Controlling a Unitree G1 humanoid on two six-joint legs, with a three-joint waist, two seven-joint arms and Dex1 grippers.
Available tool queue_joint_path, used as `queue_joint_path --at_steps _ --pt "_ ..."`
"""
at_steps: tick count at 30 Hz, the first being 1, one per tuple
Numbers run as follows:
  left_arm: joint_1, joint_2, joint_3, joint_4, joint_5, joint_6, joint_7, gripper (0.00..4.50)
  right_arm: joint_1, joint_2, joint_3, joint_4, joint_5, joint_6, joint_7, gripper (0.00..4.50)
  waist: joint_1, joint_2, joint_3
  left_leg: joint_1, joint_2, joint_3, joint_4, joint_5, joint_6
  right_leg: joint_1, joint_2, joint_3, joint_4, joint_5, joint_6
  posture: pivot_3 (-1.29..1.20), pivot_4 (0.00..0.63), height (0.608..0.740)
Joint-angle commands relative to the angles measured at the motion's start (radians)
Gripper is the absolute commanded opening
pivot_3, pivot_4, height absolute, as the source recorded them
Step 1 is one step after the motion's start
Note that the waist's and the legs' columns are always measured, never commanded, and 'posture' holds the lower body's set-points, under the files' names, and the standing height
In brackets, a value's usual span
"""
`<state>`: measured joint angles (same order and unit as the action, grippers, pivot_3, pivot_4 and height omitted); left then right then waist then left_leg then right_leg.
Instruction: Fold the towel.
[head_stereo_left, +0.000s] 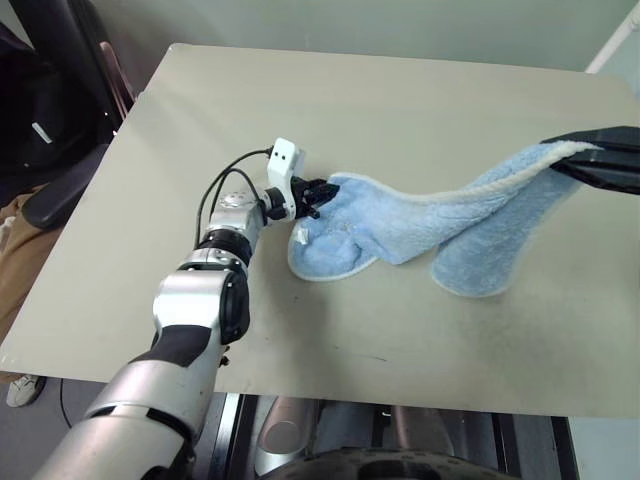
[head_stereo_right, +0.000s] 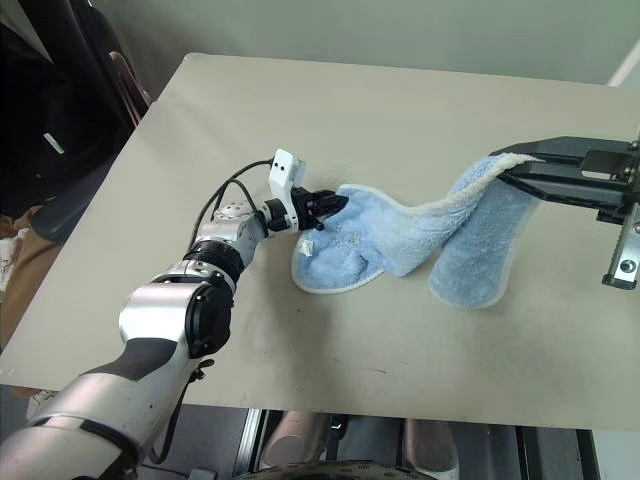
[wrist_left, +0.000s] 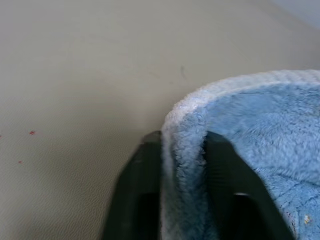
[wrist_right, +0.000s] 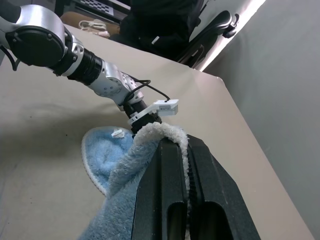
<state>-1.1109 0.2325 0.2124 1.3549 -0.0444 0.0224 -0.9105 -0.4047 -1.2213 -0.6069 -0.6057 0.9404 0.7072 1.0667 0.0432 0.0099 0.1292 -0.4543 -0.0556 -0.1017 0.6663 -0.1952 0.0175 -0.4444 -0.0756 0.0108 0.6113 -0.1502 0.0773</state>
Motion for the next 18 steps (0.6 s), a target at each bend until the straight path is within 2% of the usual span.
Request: queue_joint_path --at_steps 1,9,14,18 --pt "-0.028 -0.002 0.031 -0.006 -0.024 0.003 -0.008 0.03 0.001 -0.017 -0.027 -0.005 -0.001 -0.015 -0.005 0.00 0.000 0.000 0.000 0.000 0.000 0.000 0.000 0.000 0.000 0.000 0.000 0.000 0.000 0.000 0.000 0.00 0.150 0.740" --pt "-0.040 0.009 0.058 -0.018 -0.038 -0.051 -0.012 0.03 0.023 -0.003 -0.024 0.004 -0.034 -0.033 -0.011 0.00 0.000 0.000 0.000 0.000 0.000 0.000 0.000 0.000 0.000 0.000 0.000 0.000 0.000 0.000 0.001 0.00 0.150 0.740" --pt "-0.067 0.041 0.089 -0.028 -0.054 -0.107 0.024 0.03 0.012 0.034 0.016 0.058 -0.113 -0.089 -0.071 0.00 -0.001 0.000 0.000 0.000 0.000 0.001 0.001 0.000 0.001 0.000 0.000 0.001 0.000 0.001 0.002 0.00 0.150 0.740" --pt "-0.109 0.082 0.132 -0.033 -0.084 -0.149 0.107 0.03 -0.019 0.064 0.090 0.148 -0.239 -0.175 -0.137 0.00 -0.002 0.000 0.000 0.001 0.000 0.001 0.001 0.000 0.001 0.000 0.000 0.002 0.000 0.003 0.004 0.00 0.150 0.740"
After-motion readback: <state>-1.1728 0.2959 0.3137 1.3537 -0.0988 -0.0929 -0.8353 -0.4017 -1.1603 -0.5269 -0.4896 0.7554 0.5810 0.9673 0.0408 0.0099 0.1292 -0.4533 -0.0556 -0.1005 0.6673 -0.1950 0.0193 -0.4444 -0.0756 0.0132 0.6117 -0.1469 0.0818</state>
